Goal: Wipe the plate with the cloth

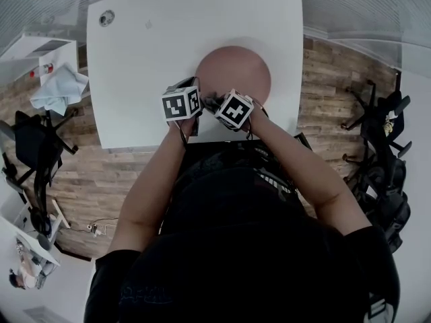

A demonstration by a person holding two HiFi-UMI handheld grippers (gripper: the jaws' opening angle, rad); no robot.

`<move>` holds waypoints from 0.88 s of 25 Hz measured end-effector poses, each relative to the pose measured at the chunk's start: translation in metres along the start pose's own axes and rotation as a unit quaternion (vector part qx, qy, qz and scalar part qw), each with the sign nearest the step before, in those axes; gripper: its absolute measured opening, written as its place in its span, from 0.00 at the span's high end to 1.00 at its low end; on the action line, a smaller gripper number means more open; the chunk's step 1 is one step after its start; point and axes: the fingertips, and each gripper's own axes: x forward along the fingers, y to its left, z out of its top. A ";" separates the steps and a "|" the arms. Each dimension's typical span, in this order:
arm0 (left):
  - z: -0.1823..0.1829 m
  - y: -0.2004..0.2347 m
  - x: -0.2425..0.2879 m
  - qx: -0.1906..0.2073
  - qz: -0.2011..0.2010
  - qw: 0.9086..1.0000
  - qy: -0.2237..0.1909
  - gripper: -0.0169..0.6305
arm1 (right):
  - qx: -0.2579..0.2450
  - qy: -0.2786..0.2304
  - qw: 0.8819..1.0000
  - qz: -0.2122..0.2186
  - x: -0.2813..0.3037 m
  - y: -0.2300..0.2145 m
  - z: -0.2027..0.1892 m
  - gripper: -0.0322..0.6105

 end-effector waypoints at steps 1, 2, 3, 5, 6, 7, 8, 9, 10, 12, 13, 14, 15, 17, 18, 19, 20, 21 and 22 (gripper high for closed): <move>0.000 -0.001 0.000 0.001 0.000 1.000 0.000 0.93 | -0.010 0.005 1.000 -0.001 -0.002 0.001 -0.006 0.89; 0.000 -0.001 0.000 0.001 -0.001 1.000 0.000 0.93 | -0.015 0.015 1.000 -0.004 -0.005 -0.001 -0.014 0.89; 0.000 -0.001 0.000 0.001 -0.001 1.000 0.000 0.93 | -0.017 0.029 0.999 -0.010 -0.009 -0.005 -0.024 0.89; 0.000 0.000 0.001 -0.002 0.000 1.000 0.001 0.93 | -0.019 0.061 0.998 -0.030 -0.017 -0.017 -0.042 0.89; 0.000 0.000 0.001 -0.001 0.001 1.000 0.001 0.93 | -0.021 0.075 0.996 -0.036 -0.020 -0.021 -0.049 0.89; 0.000 0.000 0.000 0.000 0.002 1.000 0.001 0.93 | -0.025 0.089 0.995 -0.041 -0.024 -0.026 -0.056 0.89; 0.000 0.000 0.000 0.002 0.003 1.000 0.002 0.93 | -0.027 0.103 0.993 -0.050 -0.028 -0.031 -0.062 0.89; 0.000 0.000 0.000 0.002 0.004 1.000 0.002 0.93 | -0.029 0.118 0.991 -0.061 -0.032 -0.039 -0.069 0.89; 0.000 0.000 0.001 0.003 0.004 1.000 0.003 0.93 | -0.030 0.133 0.988 -0.075 -0.037 -0.048 -0.074 0.89; 0.000 0.000 0.001 0.006 0.004 1.000 0.006 0.93 | -0.030 0.155 0.982 -0.105 -0.047 -0.068 -0.083 0.89; 0.000 0.000 0.001 0.008 0.004 1.000 0.007 0.93 | -0.028 0.162 0.979 -0.119 -0.051 -0.079 -0.085 0.89; 0.000 0.000 0.001 0.010 0.003 1.000 0.009 0.93 | -0.026 0.167 0.977 -0.132 -0.056 -0.089 -0.086 0.89; -0.001 -0.001 0.001 0.011 0.002 1.000 0.011 0.93 | -0.025 0.170 0.974 -0.146 -0.061 -0.099 -0.086 0.89; -0.001 -0.001 0.001 0.013 0.000 1.000 0.014 0.93 | -0.022 0.169 0.969 -0.178 -0.069 -0.120 -0.080 0.89; -0.002 -0.001 0.001 0.012 -0.002 1.000 0.014 0.93 | -0.019 0.165 0.967 -0.194 -0.072 -0.130 -0.074 0.89; -0.002 -0.001 0.001 0.009 -0.003 1.000 0.014 0.93 | -0.015 0.158 0.965 -0.210 -0.075 -0.140 -0.067 0.89; -0.002 -0.001 0.000 0.005 -0.004 1.000 0.013 0.93 | -0.011 0.149 0.963 -0.226 -0.078 -0.150 -0.059 0.89; -0.002 -0.001 0.000 0.002 -0.005 1.000 0.012 0.92 | -0.009 0.137 0.960 -0.242 -0.081 -0.160 -0.049 0.89; -0.002 -0.001 0.001 0.001 -0.006 1.000 0.012 0.92 | -0.007 0.124 0.958 -0.257 -0.084 -0.169 -0.039 0.89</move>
